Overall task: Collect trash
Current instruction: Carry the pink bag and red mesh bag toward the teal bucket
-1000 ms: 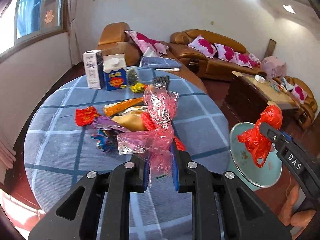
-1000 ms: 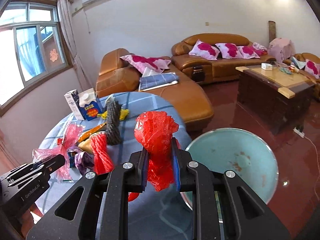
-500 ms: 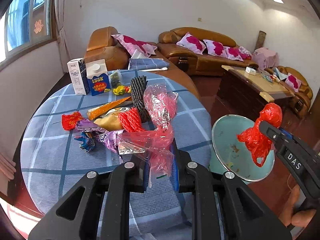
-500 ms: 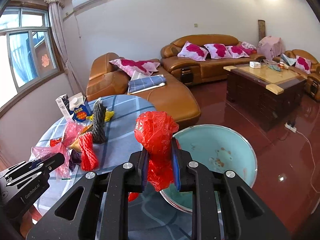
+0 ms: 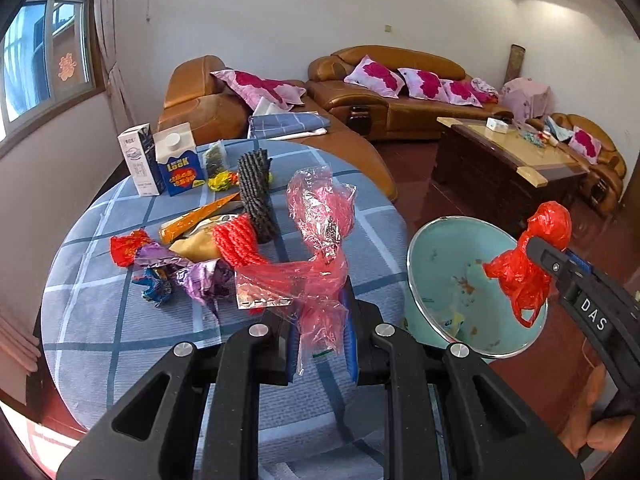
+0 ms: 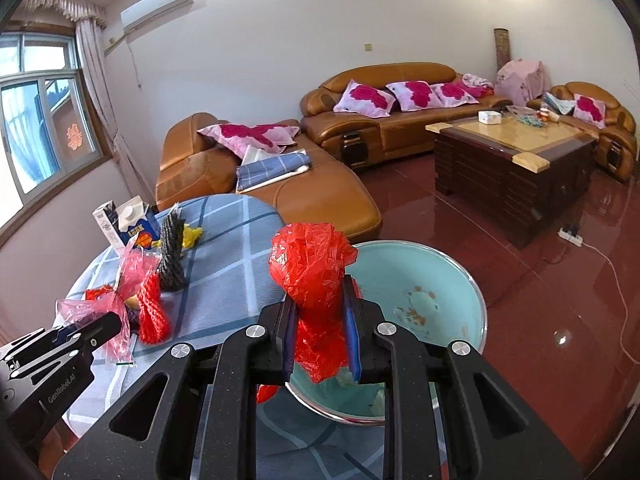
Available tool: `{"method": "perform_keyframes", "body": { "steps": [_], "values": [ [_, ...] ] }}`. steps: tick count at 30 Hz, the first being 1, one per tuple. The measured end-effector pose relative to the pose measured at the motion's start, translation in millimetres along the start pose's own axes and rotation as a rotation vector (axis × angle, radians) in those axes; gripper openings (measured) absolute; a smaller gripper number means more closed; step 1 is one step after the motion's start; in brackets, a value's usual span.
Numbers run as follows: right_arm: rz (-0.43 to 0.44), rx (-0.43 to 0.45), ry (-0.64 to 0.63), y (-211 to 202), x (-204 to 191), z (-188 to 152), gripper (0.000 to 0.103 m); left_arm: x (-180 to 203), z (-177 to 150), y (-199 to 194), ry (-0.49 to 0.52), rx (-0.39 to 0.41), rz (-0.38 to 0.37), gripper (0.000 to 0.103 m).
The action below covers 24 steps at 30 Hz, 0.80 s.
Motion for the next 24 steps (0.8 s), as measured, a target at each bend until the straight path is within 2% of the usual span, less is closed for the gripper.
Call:
{"method": "perform_keyframes", "body": {
  "steps": [14, 24],
  "values": [
    [-0.069, 0.023, 0.045, 1, 35, 6, 0.021, 36, 8, 11, 0.055, 0.004, -0.017, 0.018],
    [-0.141, 0.012, 0.059, 9, 63, 4, 0.021, 74, 12, 29, 0.1, -0.004, -0.064, 0.018]
  ]
}}
Point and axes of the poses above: each gripper's, at about its wrist camera, not at the fingertips, and y roughly the way its jaws point, x to its right, z to its top, the point moved 9 cm from there along y, roughly the way its jaws point, and after that the axes turned 13 degrees about x, right-handed, at the moved point
